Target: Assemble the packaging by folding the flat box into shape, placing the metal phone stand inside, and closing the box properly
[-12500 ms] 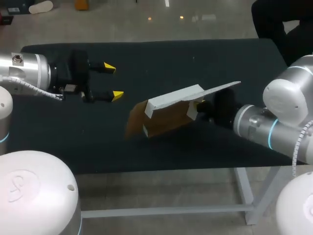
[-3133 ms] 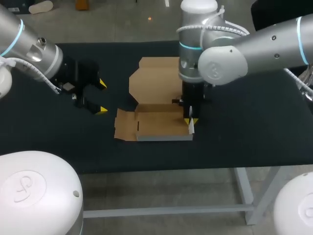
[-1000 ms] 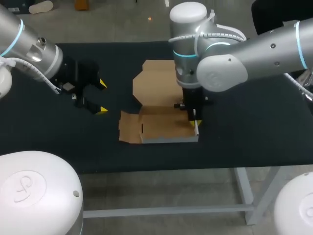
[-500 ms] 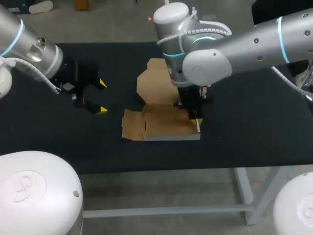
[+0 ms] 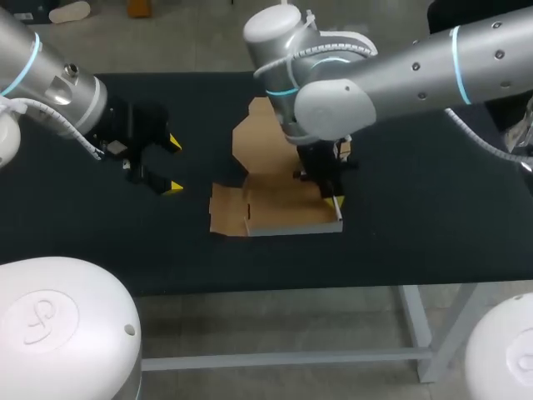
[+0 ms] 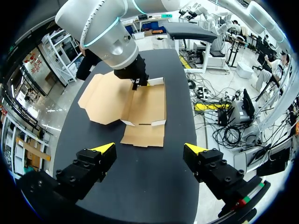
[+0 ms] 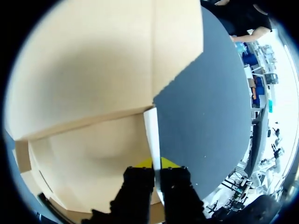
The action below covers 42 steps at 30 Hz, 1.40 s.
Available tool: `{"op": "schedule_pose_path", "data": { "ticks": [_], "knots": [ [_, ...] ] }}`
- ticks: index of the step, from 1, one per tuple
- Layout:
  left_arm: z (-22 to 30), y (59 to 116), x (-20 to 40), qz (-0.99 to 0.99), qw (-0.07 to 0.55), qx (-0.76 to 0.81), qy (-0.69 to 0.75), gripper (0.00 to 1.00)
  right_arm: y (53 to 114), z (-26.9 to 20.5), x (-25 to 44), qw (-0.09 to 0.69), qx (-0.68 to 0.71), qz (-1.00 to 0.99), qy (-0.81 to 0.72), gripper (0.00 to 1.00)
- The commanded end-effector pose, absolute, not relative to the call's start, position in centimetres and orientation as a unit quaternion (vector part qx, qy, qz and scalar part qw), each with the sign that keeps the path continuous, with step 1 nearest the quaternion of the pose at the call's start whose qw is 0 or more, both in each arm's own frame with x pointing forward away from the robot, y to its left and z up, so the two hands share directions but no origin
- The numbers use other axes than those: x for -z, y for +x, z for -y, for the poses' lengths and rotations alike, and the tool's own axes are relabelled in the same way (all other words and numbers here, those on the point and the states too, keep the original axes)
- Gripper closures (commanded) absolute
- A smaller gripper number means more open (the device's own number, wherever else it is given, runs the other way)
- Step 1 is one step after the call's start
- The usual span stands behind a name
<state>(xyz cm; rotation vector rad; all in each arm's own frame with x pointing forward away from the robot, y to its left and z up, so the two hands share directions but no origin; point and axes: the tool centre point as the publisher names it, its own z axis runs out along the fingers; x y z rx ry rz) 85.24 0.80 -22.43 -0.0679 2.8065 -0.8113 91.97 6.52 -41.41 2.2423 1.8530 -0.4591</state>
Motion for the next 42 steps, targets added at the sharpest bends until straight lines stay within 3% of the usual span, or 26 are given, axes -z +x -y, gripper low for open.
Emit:
{"op": "schedule_pose_path", "data": {
  "ticks": [1,19,42],
  "knots": [
    [-0.8,85.3,22.4,-0.955,0.108,0.274,-0.023,0.0,90.7,-6.6,41.5,0.097,0.098,-0.643,0.753,1.0],
    [-0.8,85.3,22.4,-0.955,0.108,0.274,-0.023,0.0,90.9,-6.6,40.3,0.01,-0.029,-0.722,0.691,1.0],
    [-0.8,85.3,22.4,-0.955,0.108,0.274,-0.023,0.0,90.9,-7.4,41.4,-0.005,0.017,-0.725,0.688,1.0]
  ]
}}
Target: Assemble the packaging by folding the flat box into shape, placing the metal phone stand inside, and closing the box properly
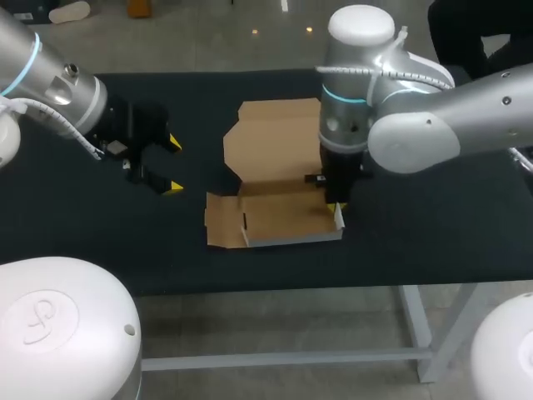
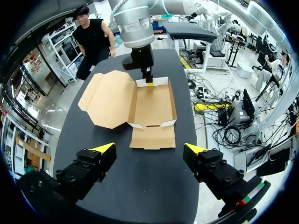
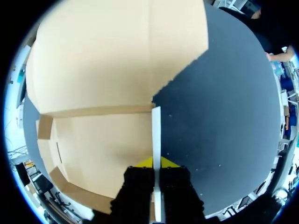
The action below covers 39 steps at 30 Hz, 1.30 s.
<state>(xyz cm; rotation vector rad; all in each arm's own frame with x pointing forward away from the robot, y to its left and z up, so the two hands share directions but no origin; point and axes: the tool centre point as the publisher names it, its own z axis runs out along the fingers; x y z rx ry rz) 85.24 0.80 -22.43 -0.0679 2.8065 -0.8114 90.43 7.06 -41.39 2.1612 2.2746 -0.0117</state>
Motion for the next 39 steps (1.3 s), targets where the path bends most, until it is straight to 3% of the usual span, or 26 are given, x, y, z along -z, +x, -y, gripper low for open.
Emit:
{"op": "schedule_pose_path", "data": {
  "ticks": [1,29,34,39],
  "knots": [
    [-0.8,85.3,22.4,-0.955,0.108,0.274,-0.023,0.0,90.9,-7.4,41.4,-0.006,0.018,-0.725,0.688,1.0],
    [-0.8,85.3,22.4,-0.955,0.108,0.274,-0.023,0.0,90.8,-7.3,41.5,-0.011,0.021,-0.72,0.693,1.0],
    [-1.5,85.5,21.9,-0.934,-0.001,0.32,-0.161,0.0,90.8,-7.3,41.5,-0.011,0.021,-0.72,0.693,1.0],
    [-1.3,83.2,22.1,-0.883,-0.026,0.296,-0.364,0.0,90.8,-7.3,41.5,-0.011,0.021,-0.72,0.693,1.0]
  ]
}}
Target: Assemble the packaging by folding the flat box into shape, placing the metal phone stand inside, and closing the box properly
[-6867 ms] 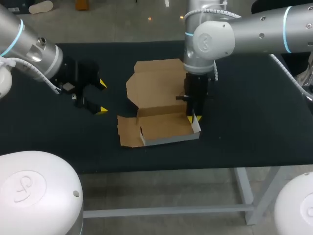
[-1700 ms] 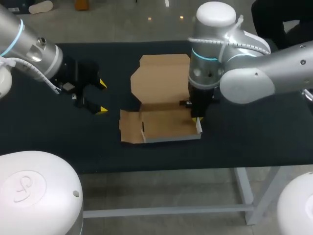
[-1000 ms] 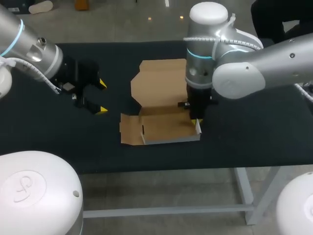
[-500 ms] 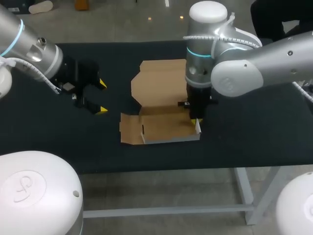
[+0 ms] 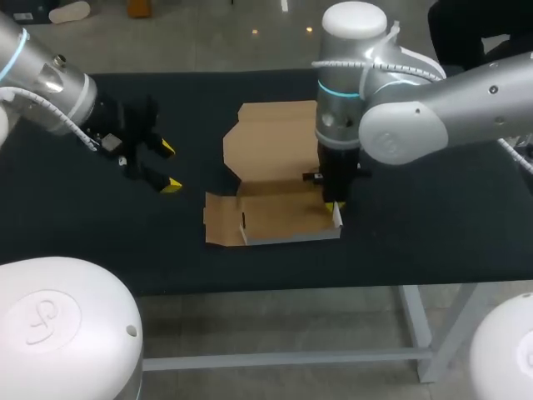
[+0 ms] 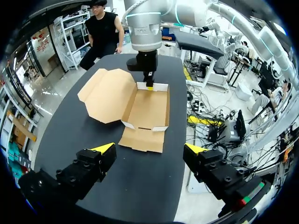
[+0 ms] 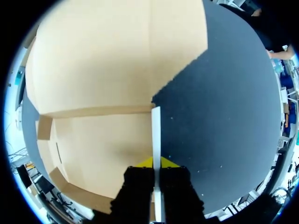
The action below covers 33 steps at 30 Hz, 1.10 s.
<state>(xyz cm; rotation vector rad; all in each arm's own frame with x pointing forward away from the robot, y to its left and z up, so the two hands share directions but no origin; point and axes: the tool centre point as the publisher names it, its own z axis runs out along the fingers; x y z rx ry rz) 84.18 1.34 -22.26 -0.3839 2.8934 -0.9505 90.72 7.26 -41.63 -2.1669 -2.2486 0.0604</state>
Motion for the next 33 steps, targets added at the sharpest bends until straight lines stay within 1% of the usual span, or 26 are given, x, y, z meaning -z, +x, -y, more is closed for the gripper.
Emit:
{"op": "schedule_pose_path", "data": {
  "ticks": [1,3,6,8,11,12,13,25,27,30,33],
  "knots": [
    [-1.2,83.0,22.1,-0.867,-0.046,0.286,-0.405,0.0,90.8,-7.3,41.5,0.011,-0.021,0.72,-0.693,1.0],
    [-0.9,82.8,22.5,-0.831,-0.065,0.279,-0.477,0.0,90.8,-7.3,41.5,0.011,-0.021,0.72,-0.693,1.0],
    [-1.2,82.9,23.4,-0.786,-0.079,0.278,-0.547,0.0,90.8,-7.3,41.5,0.011,-0.021,0.72,-0.693,1.0],
    [-1.3,83.2,24.2,-0.749,-0.105,0.284,-0.589,0.0,90.8,-7.3,41.5,0.011,-0.021,0.72,-0.693,1.0],
    [-0.9,83.9,25.7,-0.664,-0.166,0.277,-0.675,0.0,90.8,-7.3,41.5,0.011,-0.021,0.72,-0.693,1.0],
    [-0.6,84.2,26.5,-0.626,-0.168,0.257,-0.717,0.0,90.8,-7.3,41.5,0.011,-0.021,0.72,-0.693,1.0],
    [0.0,84.2,27.3,-0.621,-0.141,0.225,-0.738,0.0,90.8,-7.3,41.5,0.011,-0.021,0.72,-0.693,1.0],
    [0.0,84.2,27.3,-0.617,-0.142,0.224,-0.741,0.0,90.8,-7.3,41.5,0.011,-0.021,0.72,-0.693,1.0],
    [-0.4,84.4,27.9,-0.594,-0.161,0.236,-0.752,0.0,90.8,-7.3,41.5,0.011,-0.021,0.72,-0.693,1.0],
    [-0.3,84.3,29.1,-0.573,-0.173,0.254,-0.76,0.0,90.8,-7.3,41.5,0.011,-0.021,0.72,-0.693,1.0],
    [0.2,84.6,30.4,-0.556,-0.165,0.258,-0.773,0.0,90.8,-7.3,41.5,0.011,-0.021,0.72,-0.693,1.0]
  ]
}}
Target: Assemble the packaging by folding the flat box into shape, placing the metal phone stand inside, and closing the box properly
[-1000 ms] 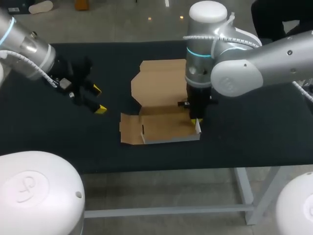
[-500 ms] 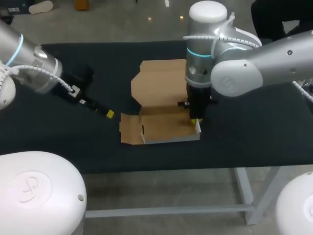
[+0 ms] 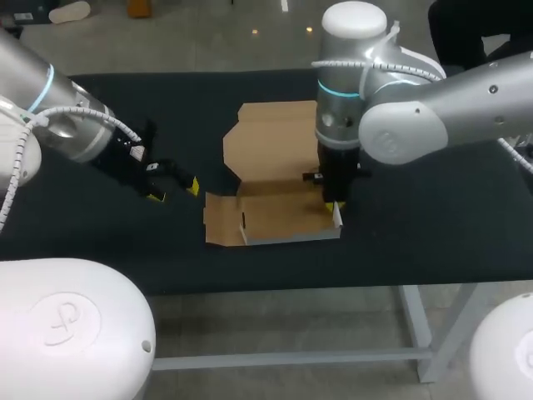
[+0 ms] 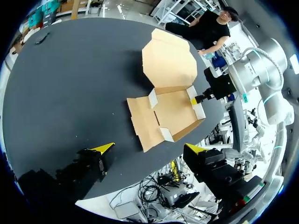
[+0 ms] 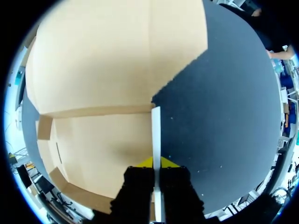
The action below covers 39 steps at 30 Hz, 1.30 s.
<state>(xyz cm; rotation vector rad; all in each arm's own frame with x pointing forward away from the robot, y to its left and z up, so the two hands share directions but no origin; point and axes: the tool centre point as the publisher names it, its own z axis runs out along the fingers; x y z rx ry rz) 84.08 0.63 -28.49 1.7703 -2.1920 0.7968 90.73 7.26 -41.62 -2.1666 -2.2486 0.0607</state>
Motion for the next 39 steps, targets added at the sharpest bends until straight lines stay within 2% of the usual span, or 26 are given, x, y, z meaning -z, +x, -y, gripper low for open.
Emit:
{"op": "schedule_pose_path", "data": {
  "ticks": [1,14,16,18,20,21,24,31,35,37,39],
  "knots": [
    [0.3,84.7,30.7,0.551,0.163,-0.259,0.776,0.0,90.8,-7.3,41.5,0.011,-0.021,0.72,-0.693,1.0],
    [0.9,86.4,34.3,0.557,0.191,-0.289,0.755,0.01,90.8,-7.3,41.5,0.011,-0.021,0.72,-0.693,1.0],
    [1.1,86.5,34.8,0.562,0.197,-0.298,0.746,0.08,90.8,-7.3,41.5,0.011,-0.021,0.72,-0.693,1.0],
    [1.2,86.5,35.2,0.571,0.202,-0.307,0.734,0.21,90.8,-7.3,41.5,0.011,-0.021,0.72,-0.693,1.0],
    [1.4,86.5,35.5,0.583,0.205,-0.313,0.721,0.24,90.8,-7.3,41.5,0.011,-0.021,0.72,-0.693,1.0],
    [1.5,86.5,35.6,0.589,0.203,-0.314,0.717,0.31,90.8,-7.3,41.5,0.011,-0.021,0.72,-0.693,1.0],
    [1.9,86.6,36.0,0.596,0.205,-0.316,0.709,0.4,90.8,-7.3,41.5,0.011,-0.021,0.72,-0.693,1.0],
    [2.8,87.3,37.2,0.617,0.203,-0.309,0.695,0.45,90.8,-7.3,41.5,0.011,-0.021,0.72,-0.693,1.0],
    [2.8,87.6,37.7,0.625,0.206,-0.308,0.687,0.44,90.8,-7.3,41.5,0.011,-0.021,0.72,-0.693,1.0],
    [2.8,87.7,37.8,0.627,0.207,-0.307,0.685,0.5,90.8,-7.3,41.5,0.011,-0.021,0.72,-0.693,1.0],
    [2.8,87.8,37.9,0.63,0.208,-0.306,0.682,0.51,90.8,-7.3,41.5,0.011,-0.021,0.72,-0.693,1.0]
  ]
}}
